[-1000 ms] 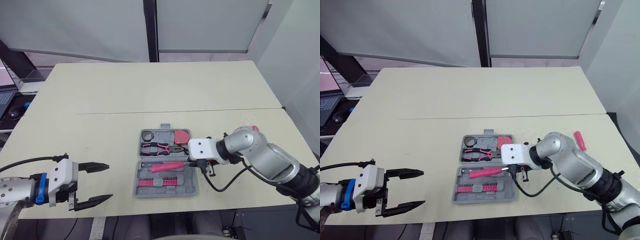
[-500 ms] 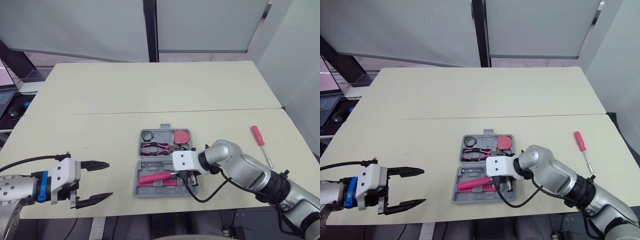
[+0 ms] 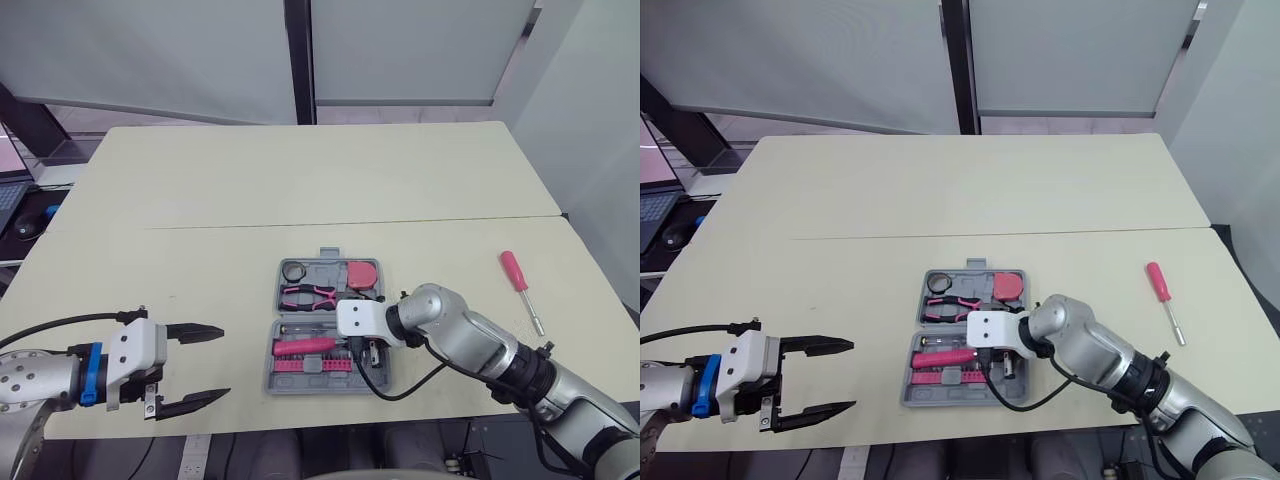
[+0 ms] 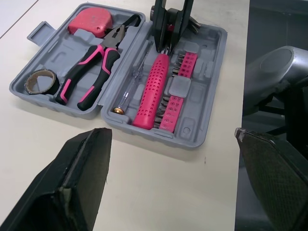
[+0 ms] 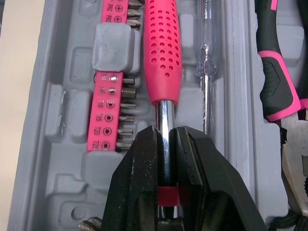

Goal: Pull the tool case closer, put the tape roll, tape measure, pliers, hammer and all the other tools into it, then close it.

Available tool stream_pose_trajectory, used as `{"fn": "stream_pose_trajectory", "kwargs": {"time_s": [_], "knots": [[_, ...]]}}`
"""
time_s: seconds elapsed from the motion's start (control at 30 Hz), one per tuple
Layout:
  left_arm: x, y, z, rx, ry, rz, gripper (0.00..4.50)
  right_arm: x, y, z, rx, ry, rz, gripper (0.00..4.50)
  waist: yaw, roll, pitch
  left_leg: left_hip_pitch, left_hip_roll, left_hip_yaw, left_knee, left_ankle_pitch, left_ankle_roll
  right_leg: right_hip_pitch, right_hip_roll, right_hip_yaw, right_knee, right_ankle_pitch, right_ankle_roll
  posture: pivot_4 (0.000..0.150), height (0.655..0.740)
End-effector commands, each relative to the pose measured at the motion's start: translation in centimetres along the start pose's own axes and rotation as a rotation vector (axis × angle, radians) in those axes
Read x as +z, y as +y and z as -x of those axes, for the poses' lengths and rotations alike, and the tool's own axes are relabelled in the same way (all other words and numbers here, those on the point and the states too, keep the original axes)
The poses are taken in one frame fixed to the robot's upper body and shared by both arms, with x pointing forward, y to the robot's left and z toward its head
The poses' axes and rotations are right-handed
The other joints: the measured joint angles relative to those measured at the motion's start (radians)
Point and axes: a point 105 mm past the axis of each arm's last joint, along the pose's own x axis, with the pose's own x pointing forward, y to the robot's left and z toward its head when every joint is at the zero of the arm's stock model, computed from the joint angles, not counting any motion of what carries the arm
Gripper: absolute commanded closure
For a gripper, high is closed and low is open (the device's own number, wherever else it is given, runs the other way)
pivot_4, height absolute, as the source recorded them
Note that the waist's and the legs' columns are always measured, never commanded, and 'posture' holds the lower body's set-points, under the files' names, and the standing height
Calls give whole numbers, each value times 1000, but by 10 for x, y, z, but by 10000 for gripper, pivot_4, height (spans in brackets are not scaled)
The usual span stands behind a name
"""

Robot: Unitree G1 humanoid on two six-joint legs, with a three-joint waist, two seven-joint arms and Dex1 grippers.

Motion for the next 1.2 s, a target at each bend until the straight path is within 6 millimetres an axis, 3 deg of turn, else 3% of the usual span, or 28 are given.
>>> {"fn": "stream_pose_trajectory", "kwargs": {"time_s": [0.03,0.33,0.4,0.47,0.53,0.77,0.93,1.07,1.2], "knots": [[5,-2,-2,-4,-11,-26,0,4,-3,5,-25,-26,-1,40476,0,0,0,0,0,0,0,0,0,0,0,0,0,0,0,1500,7400],[7,0,-7,-7,-22,-30,0,3,3,0,-6,-38,-49,40476,-1,-1,-1,0,0,0,0,0,0,0,0,0,0,0,0,1500,7400],[7,1,-8,-7,-24,-32,0,2,3,1,0,-37,-44,33405,-1,-1,-1,1,0,0,0,0,0,0,0,0,0,0,0,1500,7400],[8,1,-9,-8,-25,-33,0,7,-1,7,-12,-57,-29,29340,-1,-1,-1,1,0,0,0,0,0,0,0,0,0,0,0,1500,7400],[9,1,-10,-8,-25,-34,0,24,-5,21,6,-123,-22,24694,0,-1,-1,0,0,0,0,0,0,1,0,0,0,0,0,1500,7400],[10,2,-10,-4,-29,-35,0,51,-16,52,15,-312,73,24694,-1,-1,-1,0,0,-1,0,0,0,1,0,0,0,0,0,1500,7400],[11,1,-10,-4,-31,-35,0,41,-7,39,37,-324,97,34654,2,-1,-1,0,0,0,0,0,0,1,0,0,0,0,0,1500,7400],[12,1,-12,-8,-37,-36,0,29,2,16,50,-283,116,44485,0,-1,-1,1,0,0,0,0,0,1,1,0,0,0,0,1500,7400],[13,1,-13,-8,-38,-37,0,22,3,2,50,-248,96,44778,0,-1,-1,1,0,0,0,0,0,1,1,0,0,0,0,1500,7400]]}}
